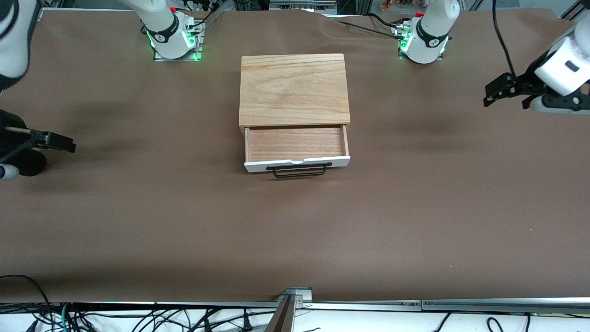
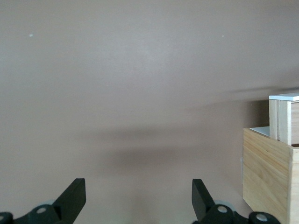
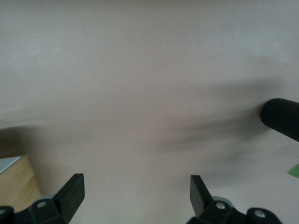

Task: Pull top drawer with both arms simultaneously

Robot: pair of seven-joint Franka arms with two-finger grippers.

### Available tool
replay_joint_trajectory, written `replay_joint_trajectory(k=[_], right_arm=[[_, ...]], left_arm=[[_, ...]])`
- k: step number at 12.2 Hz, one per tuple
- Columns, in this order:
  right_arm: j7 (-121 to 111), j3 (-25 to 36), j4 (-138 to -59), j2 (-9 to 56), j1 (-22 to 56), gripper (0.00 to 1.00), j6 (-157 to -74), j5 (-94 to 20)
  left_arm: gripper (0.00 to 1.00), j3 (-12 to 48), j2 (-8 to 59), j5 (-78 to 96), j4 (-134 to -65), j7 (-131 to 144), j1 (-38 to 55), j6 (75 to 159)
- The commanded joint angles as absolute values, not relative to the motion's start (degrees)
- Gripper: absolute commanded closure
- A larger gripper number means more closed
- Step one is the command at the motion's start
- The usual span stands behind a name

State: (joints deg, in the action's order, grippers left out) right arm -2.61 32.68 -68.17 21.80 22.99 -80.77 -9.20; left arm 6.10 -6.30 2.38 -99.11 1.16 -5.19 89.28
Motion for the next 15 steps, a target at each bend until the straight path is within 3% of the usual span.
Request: replay_joint_trajectory(k=[1, 3, 6, 11, 15], right_arm=[[-2.55, 18.45, -78.01, 11.99, 12.02, 0.0, -83.58, -7.49], [-2.46, 8.64, -85.13, 6.62, 4.06, 0.0, -86.03, -1.0], [-1.93, 8.17, -93.68, 1.24, 3.96, 0.0, -90.26, 0.09], [-2.2, 8.35, -91.23, 4.39, 3.87, 0.0, -89.21, -0.17], [-2.2, 8.35, -91.23, 4.75, 3.87, 0.0, -89.3, 0.09]], left_arm=[[0.0, 4.83, -3.44, 0.44, -92.49, 3.94, -3.96, 83.26], [0.0, 4.75, 0.15, -1.22, -86.25, 5.53, -3.78, 79.21], [0.0, 4.83, 2.89, -1.32, -83.76, 8.16, -3.61, 77.44], [0.0, -0.87, 4.83, -1.32, -80.6, 9.14, 2.54, 76.03], [0.0, -1.14, 4.75, -1.06, -80.51, 9.23, 2.99, 76.2]])
